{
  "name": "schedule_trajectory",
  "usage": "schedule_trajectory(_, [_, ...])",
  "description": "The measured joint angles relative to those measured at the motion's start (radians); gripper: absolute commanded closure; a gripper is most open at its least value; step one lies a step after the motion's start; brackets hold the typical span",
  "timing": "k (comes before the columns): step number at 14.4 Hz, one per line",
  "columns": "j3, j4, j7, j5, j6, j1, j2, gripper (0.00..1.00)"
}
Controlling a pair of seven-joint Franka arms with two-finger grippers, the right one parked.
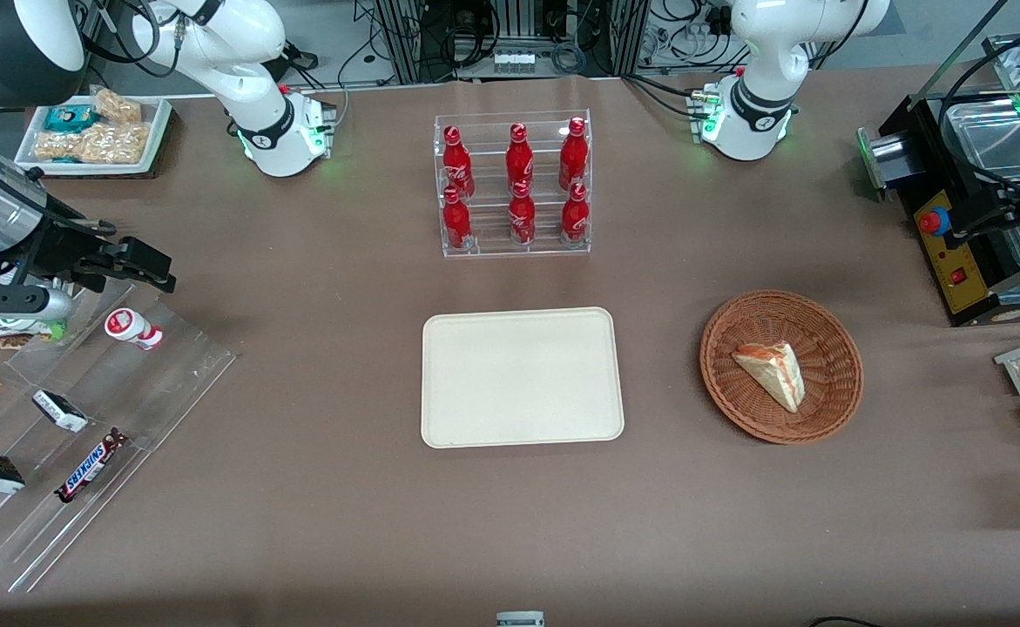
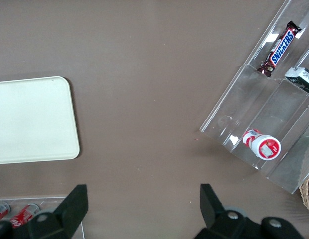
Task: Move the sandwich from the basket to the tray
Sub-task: 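Move the left gripper down over the wrapped sandwich in the wicker basket, then close the left gripper on the sandwich and lift it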
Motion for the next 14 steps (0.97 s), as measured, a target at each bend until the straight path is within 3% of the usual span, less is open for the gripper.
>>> schedule_trajectory(6, [-0.021, -0.082, -0.091, 0.0, 0.075, -0.006, 0.061, 0.0])
schedule_trajectory(10, [-0.042, -0.318, -0.401, 0.0, 0.439, -0.068, 0.189, 0.0])
schedule_trajectory(14, [-0.046, -0.491, -0.765, 0.001, 0.706, -0.128, 0.212, 0.0])
